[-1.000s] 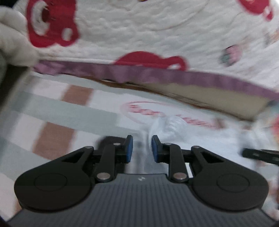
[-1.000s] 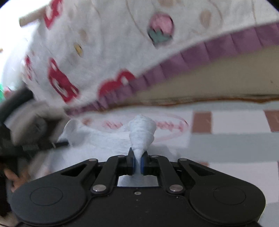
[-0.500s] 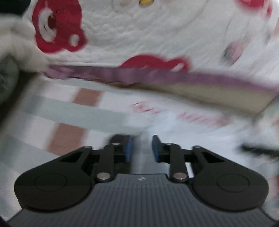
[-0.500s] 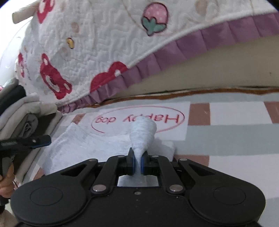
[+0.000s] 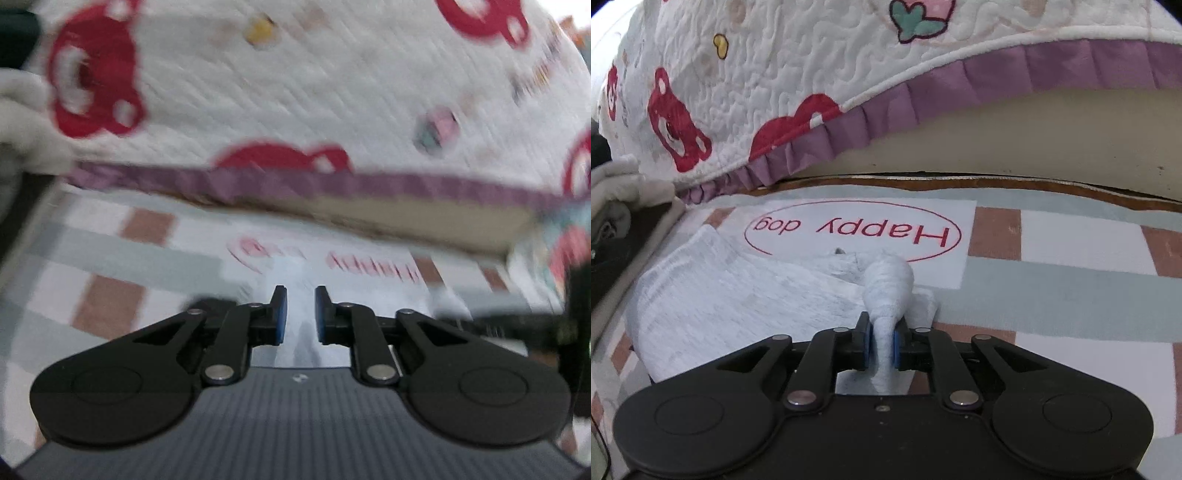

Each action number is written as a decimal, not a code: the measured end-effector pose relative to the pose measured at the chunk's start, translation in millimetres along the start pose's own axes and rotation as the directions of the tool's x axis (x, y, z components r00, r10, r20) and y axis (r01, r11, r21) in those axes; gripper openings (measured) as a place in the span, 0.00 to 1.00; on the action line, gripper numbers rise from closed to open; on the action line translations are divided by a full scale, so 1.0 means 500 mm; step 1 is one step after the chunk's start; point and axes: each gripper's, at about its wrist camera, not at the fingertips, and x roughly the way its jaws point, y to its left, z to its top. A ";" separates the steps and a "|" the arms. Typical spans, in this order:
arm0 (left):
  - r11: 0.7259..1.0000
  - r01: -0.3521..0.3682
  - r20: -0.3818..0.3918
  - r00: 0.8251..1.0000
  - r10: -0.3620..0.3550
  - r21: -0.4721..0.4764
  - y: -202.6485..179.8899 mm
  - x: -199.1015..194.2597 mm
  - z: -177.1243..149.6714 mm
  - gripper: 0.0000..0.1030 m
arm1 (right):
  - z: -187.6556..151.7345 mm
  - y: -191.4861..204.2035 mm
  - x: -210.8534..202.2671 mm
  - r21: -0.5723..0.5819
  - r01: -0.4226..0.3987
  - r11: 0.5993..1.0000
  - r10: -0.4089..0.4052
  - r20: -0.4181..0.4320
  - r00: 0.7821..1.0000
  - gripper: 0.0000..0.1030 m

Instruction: Fold clothes

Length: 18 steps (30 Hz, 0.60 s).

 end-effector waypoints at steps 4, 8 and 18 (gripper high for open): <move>0.982 -0.161 -0.164 0.976 0.144 -0.094 0.047 0.062 -0.030 0.20 | -0.001 -0.003 0.001 0.003 0.015 1.000 -0.015 0.004 1.000 0.12; 0.950 -0.288 -0.220 0.941 0.258 -0.117 0.095 0.073 -0.055 0.19 | -0.001 -0.006 0.002 0.005 0.030 1.000 -0.030 0.009 1.000 0.13; 0.869 -0.074 -0.182 0.983 -0.019 -0.490 0.178 -0.029 -0.109 0.41 | 0.012 -0.035 -0.068 0.102 0.169 0.980 -0.178 0.094 0.979 0.50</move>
